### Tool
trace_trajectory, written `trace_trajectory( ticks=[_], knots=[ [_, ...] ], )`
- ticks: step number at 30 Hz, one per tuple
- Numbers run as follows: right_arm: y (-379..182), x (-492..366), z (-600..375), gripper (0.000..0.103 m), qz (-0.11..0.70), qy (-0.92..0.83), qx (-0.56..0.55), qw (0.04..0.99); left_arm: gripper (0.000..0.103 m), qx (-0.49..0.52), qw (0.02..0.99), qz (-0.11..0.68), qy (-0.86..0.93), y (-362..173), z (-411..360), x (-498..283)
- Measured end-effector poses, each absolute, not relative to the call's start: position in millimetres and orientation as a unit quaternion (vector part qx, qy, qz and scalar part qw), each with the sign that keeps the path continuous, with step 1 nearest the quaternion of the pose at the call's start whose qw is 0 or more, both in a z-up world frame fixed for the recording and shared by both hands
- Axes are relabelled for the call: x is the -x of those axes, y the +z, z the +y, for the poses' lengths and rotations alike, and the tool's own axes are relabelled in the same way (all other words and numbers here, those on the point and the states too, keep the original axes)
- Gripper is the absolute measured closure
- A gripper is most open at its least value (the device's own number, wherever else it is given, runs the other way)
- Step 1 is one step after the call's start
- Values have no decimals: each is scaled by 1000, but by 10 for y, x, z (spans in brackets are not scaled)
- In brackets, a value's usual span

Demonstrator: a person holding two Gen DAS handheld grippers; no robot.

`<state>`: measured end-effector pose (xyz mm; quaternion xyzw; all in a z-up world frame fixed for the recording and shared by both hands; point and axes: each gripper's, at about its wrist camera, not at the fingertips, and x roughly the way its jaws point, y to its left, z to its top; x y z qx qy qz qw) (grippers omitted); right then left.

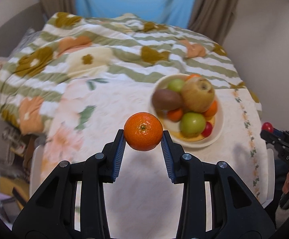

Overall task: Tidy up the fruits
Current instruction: 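Carry the tangerine into the bowl and open the left tool while the right tool carries the tomato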

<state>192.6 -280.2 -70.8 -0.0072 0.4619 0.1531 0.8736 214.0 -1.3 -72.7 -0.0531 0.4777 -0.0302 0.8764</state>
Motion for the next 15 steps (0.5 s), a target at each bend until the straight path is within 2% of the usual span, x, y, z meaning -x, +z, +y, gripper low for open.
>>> trace_trajectory(
  ticks=[15],
  knots=[
    [-897,-2092,-2501,75,476,139,-12,868,59,3,854,505,-128,-1335,-482,-2623]
  ],
)
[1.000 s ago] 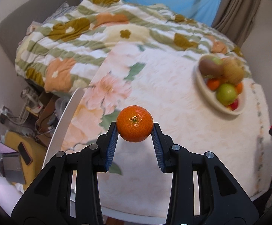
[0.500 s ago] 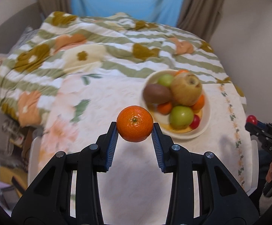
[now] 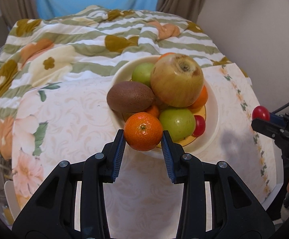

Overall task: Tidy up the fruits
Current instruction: 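Carry the tangerine into the bowl and open the left tool while the right tool carries the tomato, then lower the red cherry tomato into the bowl and open the right tool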

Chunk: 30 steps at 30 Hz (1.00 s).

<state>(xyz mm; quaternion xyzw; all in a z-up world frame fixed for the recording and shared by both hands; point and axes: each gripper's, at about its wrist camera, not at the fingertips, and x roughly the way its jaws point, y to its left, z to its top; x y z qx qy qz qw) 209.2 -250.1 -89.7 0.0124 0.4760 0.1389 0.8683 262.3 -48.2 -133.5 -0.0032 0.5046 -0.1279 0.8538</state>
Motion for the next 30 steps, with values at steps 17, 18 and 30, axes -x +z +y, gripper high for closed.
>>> trace_trajectory(
  ticks=[17,18,30],
  knots=[
    [-895,-2075,-2497,75,478,103,-28,872,0,-11,839,518,-167,-1381,-484,-2661],
    [-888,-2080,-2483,75,477,102,-28,873,0,-9,838,519,-168,-1373,-470,-2647],
    [-981,-2255,-2292,75,467,119,-29,876,0,5,849,509,-144,-1110,20,-2379]
  ],
)
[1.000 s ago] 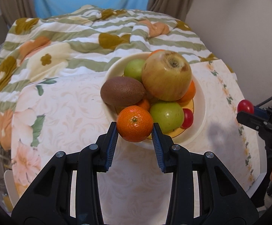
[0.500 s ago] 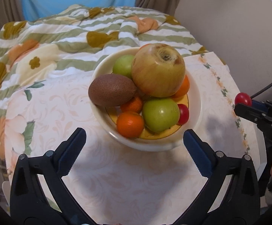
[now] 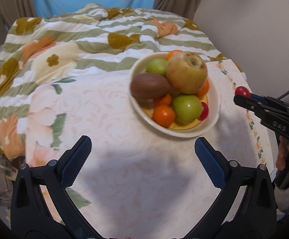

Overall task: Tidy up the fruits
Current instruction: 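Lower the red cherry tomato into the bowl and open the right tool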

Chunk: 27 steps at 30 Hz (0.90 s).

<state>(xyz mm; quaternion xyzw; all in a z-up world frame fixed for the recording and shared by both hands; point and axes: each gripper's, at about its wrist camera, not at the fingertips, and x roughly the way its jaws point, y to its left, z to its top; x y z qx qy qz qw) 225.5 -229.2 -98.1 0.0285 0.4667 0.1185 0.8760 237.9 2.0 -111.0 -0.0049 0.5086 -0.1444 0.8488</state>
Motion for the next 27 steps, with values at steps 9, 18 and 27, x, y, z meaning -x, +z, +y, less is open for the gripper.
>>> trace_trajectory(
  ticks=[9,18,27],
  knots=[
    [-1248,-2427,-2228,75,470,114,-45,874,0,11,857,503,-110,-1119,344,-2312],
    [-1284,-2473,-2185,74,464,110,-24,879,0,26,859,502,-102,-1154,458,-2270],
    [-1203,-2423,-2207,0,442,120,-11,889,0,30,864,496,-84,-1106,450,-2143]
  ],
)
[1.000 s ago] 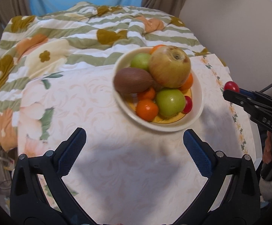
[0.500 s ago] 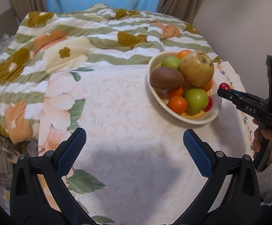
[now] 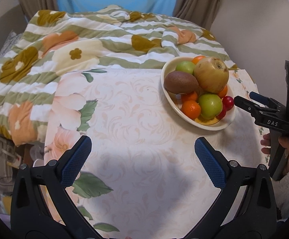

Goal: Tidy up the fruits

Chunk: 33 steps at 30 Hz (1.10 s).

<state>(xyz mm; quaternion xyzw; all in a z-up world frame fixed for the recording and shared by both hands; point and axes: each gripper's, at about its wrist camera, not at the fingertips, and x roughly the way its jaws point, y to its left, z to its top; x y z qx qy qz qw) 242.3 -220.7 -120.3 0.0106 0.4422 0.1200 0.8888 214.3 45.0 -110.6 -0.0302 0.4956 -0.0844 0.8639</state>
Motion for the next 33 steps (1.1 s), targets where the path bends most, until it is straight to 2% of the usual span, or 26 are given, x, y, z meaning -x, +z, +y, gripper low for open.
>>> trace_trajectory(
  ticks=[7,11,22,33],
  knots=[
    [-967,-2239,-2247,0,432,115,-2,894,0,31,875,478,-74,-904,373,-1958],
    [-694,-2034,-2246,0,432,105,22,896,0,27,886,458,-70,-667,301,-1803],
    [80,-1311,-2418,0,425,54,-2,904,0,20,913,406,-35,94,130,-1151],
    [391,-669,-2438,0,390,24,20,920,0,22,927,373,-23,380,71,-574]
  ],
)
